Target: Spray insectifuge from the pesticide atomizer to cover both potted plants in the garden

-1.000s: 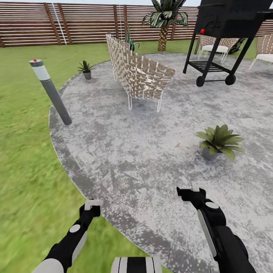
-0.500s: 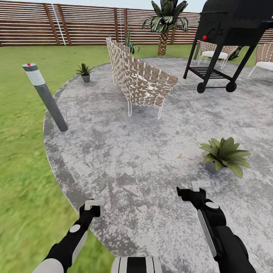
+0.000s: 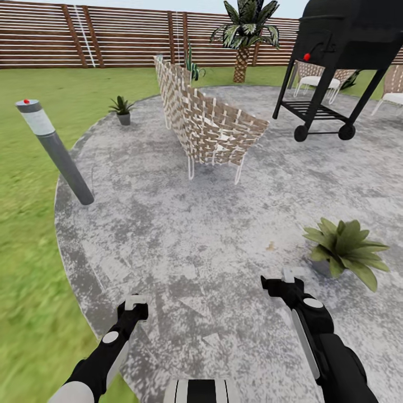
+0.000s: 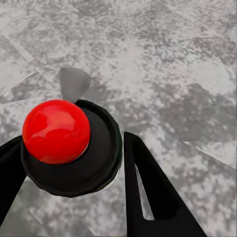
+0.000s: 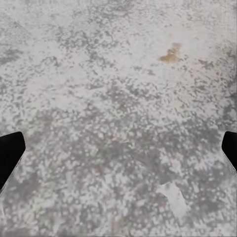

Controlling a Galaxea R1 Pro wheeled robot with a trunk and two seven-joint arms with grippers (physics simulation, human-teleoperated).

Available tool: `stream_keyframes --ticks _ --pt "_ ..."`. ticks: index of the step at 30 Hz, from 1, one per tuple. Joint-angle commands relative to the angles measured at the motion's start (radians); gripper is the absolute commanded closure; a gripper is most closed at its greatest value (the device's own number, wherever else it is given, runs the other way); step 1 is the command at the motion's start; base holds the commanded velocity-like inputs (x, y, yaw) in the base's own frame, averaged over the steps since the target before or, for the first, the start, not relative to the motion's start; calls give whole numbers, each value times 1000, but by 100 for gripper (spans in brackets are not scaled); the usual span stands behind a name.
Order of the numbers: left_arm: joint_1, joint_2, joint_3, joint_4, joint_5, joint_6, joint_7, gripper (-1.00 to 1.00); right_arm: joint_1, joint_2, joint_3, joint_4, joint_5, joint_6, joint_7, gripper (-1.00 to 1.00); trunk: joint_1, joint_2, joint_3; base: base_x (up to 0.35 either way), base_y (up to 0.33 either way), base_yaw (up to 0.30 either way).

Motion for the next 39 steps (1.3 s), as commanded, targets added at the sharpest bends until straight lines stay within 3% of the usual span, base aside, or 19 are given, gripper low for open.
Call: stream_keyframes --ticks 1,39 --pt "0 0 1 0 1 -3 -1 100 0 -1 1 -1 4 5 0 -100 0 0 -1 346 0 0" --pt "0 0 1 0 1 -3 -1 100 0 -1 1 -2 4 5 0 -100 0 0 -1 346 0 0"
